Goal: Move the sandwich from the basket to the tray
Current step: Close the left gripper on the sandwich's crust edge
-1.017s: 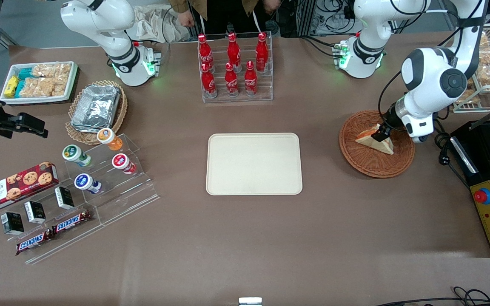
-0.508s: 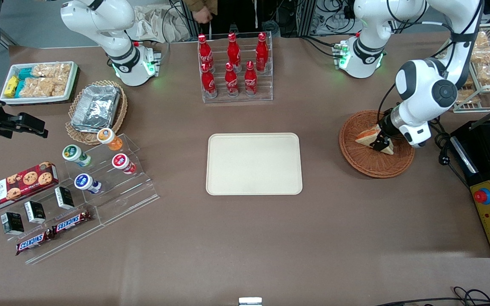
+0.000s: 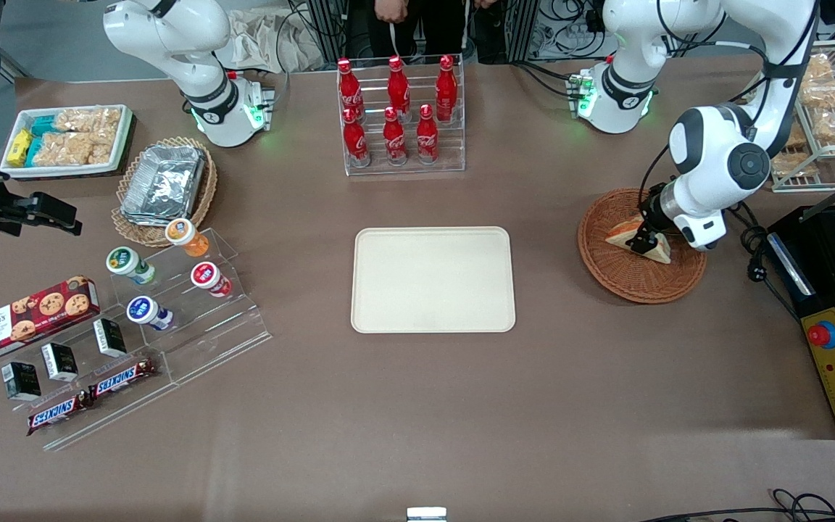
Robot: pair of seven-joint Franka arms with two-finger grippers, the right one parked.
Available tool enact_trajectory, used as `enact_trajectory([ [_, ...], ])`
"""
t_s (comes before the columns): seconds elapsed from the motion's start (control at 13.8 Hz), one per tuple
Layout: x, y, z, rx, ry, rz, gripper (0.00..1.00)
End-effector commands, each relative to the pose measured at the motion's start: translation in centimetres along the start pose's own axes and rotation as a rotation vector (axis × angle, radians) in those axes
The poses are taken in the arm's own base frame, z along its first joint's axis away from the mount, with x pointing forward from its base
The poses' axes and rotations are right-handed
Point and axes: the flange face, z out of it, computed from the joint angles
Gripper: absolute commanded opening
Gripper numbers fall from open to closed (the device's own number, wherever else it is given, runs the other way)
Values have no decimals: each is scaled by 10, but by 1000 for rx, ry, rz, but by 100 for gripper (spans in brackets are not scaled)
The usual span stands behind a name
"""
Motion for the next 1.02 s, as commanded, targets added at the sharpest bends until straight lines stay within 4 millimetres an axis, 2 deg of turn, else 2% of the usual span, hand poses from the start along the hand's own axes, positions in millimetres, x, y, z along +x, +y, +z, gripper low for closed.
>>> enact_trajectory([
  [0.0,0,-2,7,-13,15,-12,100],
  [0.22,4,-1,15,-7,30,3,100],
  [0.44,7,-2,15,-2,42,14,99],
  [0.58,9,-2,15,-2,42,9,80],
  [0.73,9,-3,13,-4,42,2,41],
  [0.94,8,-1,3,-15,47,-18,35],
])
